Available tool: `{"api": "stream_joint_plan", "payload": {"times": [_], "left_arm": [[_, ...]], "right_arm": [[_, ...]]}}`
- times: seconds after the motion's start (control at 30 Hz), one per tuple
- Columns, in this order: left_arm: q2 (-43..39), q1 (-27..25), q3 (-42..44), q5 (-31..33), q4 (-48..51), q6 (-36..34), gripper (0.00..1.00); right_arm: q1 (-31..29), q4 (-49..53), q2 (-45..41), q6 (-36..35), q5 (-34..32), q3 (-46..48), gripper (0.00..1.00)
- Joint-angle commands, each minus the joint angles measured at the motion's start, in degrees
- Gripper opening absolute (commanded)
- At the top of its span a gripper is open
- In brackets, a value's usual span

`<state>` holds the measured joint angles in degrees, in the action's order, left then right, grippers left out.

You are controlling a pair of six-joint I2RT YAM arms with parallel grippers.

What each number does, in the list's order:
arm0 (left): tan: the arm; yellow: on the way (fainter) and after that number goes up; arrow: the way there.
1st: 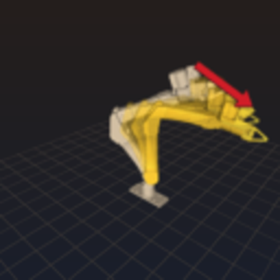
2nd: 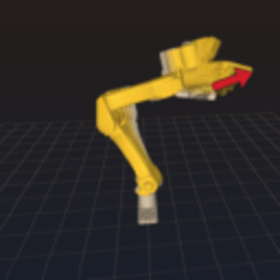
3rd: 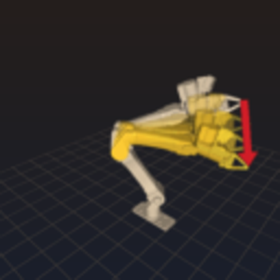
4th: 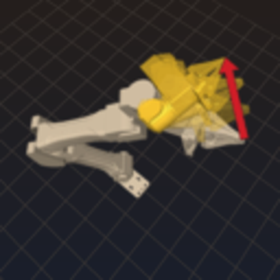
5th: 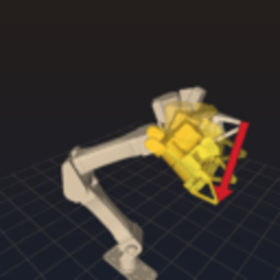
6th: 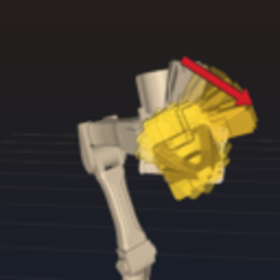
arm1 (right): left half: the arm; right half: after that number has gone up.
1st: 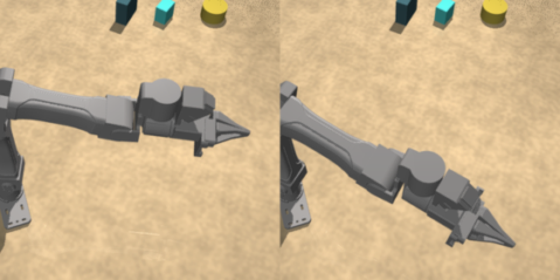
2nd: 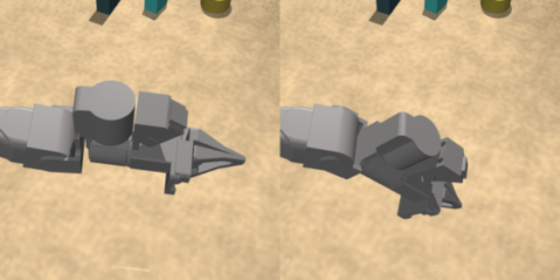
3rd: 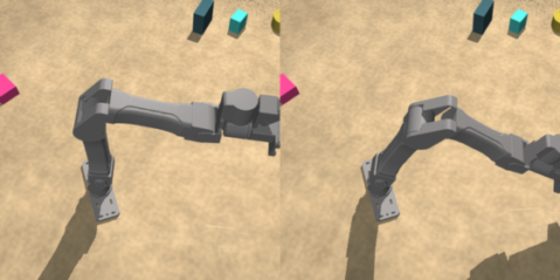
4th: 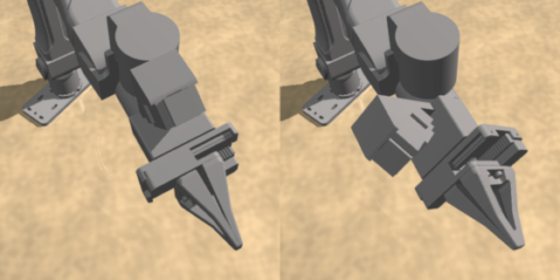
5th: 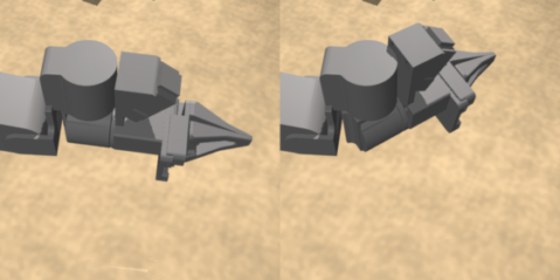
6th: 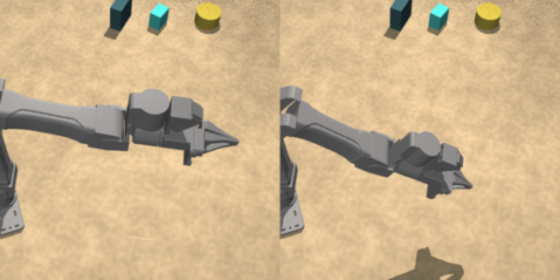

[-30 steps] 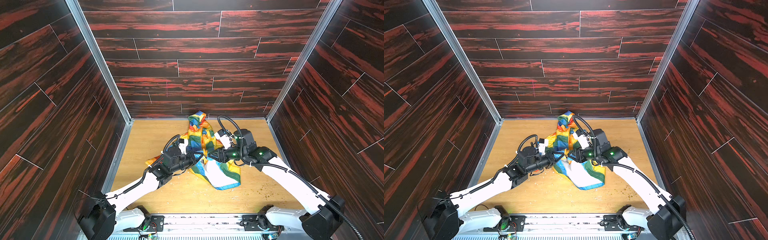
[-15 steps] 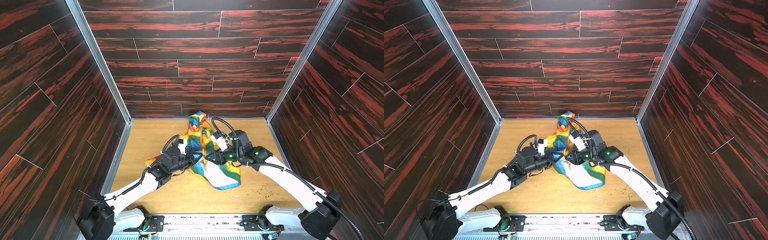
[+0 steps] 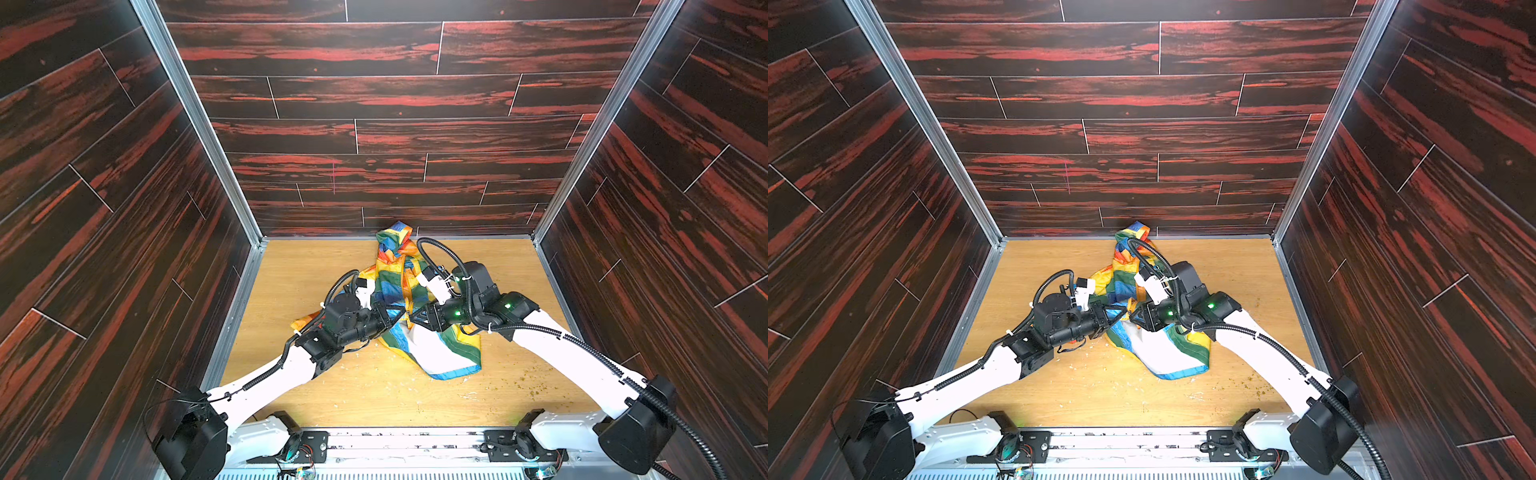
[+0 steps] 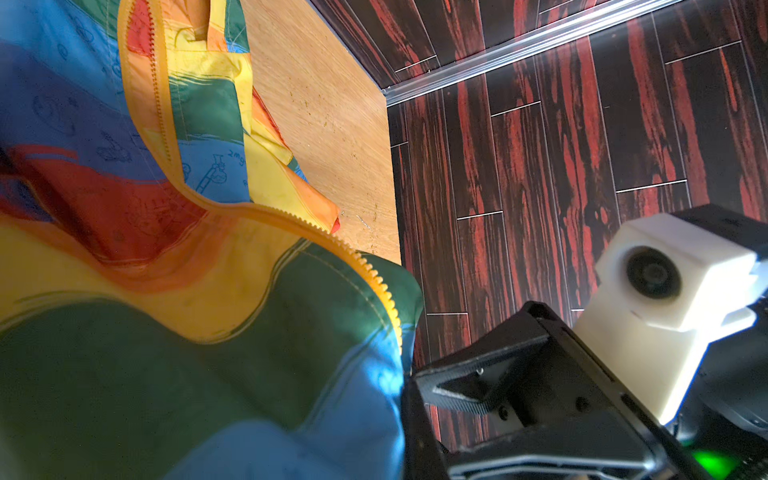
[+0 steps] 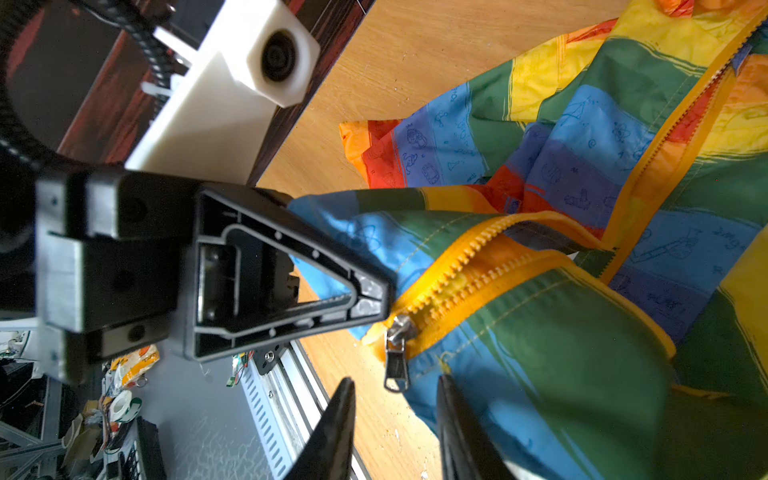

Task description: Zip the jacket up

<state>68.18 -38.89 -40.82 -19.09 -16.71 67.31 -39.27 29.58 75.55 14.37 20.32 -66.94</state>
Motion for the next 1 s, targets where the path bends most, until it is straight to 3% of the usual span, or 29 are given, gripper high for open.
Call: {"api": "stream_joint_plan", "payload": {"times": [0.0,0.97], "left_arm": [[-1.2,0.3,0.1,-0.6,-0.2,-0.1,0.00],[-0.6,0.3,0.0,-1.7,-1.1,0.6,0.00]], "right_arm": [[-0.4,0.5,1.4,-1.2,0.1,-1.3,0.37],[-0.5,-1.1,2.4,-1.6,4.1,0.8,0.35]]}}
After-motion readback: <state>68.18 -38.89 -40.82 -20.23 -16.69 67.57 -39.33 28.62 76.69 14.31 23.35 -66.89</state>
